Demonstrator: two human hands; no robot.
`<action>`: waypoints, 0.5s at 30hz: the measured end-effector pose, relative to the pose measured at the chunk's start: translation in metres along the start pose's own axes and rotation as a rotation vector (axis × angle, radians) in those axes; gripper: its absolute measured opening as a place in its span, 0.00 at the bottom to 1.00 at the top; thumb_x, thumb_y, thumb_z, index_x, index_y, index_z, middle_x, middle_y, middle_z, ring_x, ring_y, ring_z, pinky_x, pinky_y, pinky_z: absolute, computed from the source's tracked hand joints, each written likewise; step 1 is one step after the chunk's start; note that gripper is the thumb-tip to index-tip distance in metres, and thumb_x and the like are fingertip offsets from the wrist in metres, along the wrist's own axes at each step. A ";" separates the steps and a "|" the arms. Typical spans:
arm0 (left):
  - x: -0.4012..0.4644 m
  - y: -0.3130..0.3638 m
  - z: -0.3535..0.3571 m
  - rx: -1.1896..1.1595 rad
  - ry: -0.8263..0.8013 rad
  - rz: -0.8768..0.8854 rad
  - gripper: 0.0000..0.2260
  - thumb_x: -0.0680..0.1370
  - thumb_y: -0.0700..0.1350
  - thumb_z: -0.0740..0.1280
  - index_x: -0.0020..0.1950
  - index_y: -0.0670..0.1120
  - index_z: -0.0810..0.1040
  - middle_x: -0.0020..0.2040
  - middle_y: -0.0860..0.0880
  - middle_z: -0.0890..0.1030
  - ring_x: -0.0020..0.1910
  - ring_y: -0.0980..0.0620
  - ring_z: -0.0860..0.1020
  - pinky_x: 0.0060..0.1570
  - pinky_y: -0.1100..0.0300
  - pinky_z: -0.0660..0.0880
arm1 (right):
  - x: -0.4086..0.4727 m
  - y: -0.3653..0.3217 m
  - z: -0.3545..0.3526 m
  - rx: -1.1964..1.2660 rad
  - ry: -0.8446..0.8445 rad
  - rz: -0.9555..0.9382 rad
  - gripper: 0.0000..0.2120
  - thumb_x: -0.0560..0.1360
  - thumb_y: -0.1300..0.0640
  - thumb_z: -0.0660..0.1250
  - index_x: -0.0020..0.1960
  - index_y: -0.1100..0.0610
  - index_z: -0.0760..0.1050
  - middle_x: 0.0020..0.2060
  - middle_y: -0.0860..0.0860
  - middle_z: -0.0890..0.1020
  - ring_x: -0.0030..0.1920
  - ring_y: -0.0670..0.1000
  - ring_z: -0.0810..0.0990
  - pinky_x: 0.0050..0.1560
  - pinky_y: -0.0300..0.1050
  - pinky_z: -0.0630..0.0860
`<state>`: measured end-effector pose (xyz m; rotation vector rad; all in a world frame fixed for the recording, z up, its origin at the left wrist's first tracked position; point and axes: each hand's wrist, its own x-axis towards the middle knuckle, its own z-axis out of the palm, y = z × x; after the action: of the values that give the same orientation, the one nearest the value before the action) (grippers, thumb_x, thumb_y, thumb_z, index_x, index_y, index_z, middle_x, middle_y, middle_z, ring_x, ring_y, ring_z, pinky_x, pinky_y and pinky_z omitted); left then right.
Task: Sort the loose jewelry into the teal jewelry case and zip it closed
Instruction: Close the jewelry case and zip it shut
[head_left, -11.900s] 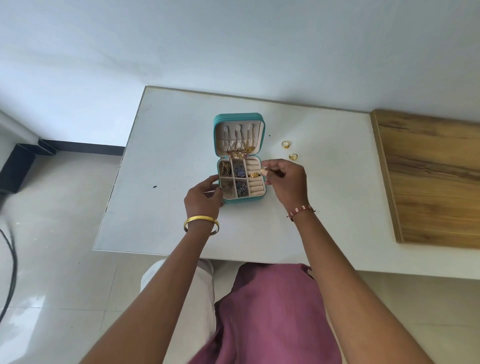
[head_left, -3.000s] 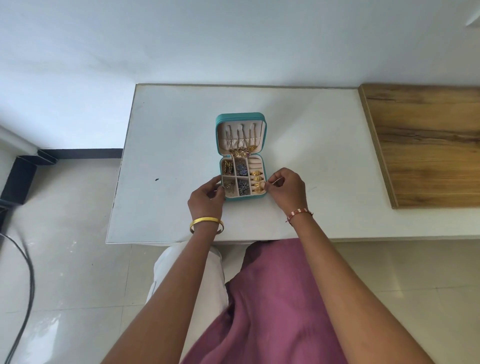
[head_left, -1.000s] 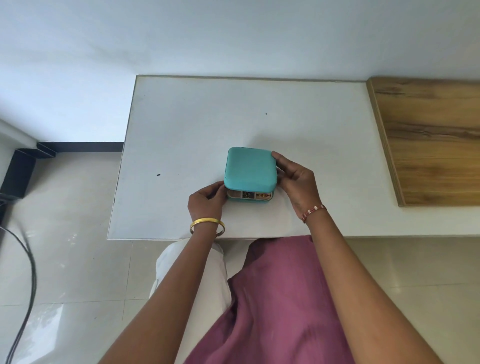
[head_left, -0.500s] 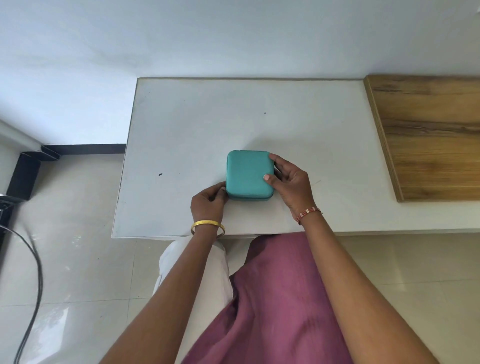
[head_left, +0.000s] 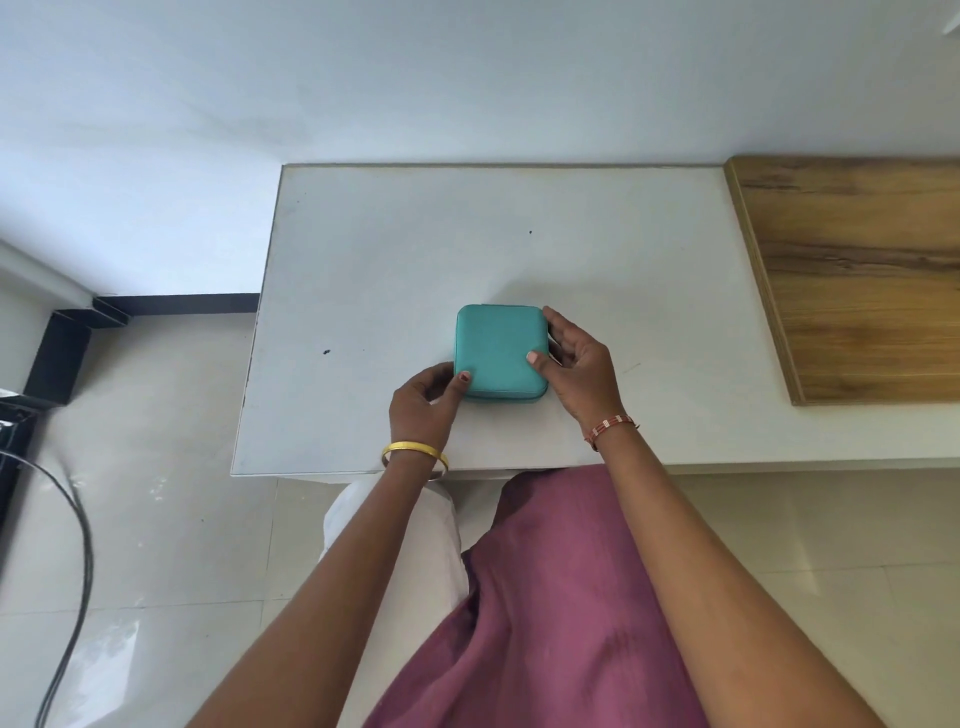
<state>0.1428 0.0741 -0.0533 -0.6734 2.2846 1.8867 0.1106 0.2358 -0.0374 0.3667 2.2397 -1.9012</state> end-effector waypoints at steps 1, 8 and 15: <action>0.001 0.001 -0.001 -0.012 -0.009 -0.016 0.16 0.73 0.42 0.69 0.59 0.40 0.76 0.48 0.48 0.80 0.48 0.51 0.79 0.53 0.59 0.74 | -0.001 0.000 0.001 0.022 0.017 0.014 0.28 0.72 0.69 0.67 0.70 0.61 0.64 0.67 0.55 0.72 0.65 0.49 0.72 0.66 0.43 0.70; 0.028 0.017 -0.001 -0.262 -0.052 -0.170 0.14 0.80 0.36 0.55 0.64 0.37 0.71 0.53 0.41 0.76 0.41 0.52 0.77 0.36 0.69 0.77 | -0.006 0.007 0.010 0.018 0.063 0.008 0.24 0.72 0.65 0.68 0.67 0.59 0.70 0.58 0.52 0.79 0.55 0.47 0.78 0.59 0.42 0.74; 0.070 0.033 0.009 0.095 -0.135 -0.025 0.23 0.74 0.26 0.51 0.65 0.40 0.71 0.63 0.41 0.75 0.58 0.42 0.75 0.59 0.55 0.71 | -0.002 0.007 0.013 -0.016 0.106 -0.001 0.24 0.71 0.64 0.70 0.66 0.59 0.71 0.58 0.53 0.79 0.56 0.50 0.78 0.57 0.38 0.75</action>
<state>0.0655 0.0686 -0.0501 -0.5430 2.2537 1.7435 0.1146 0.2238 -0.0452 0.4743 2.3195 -1.9061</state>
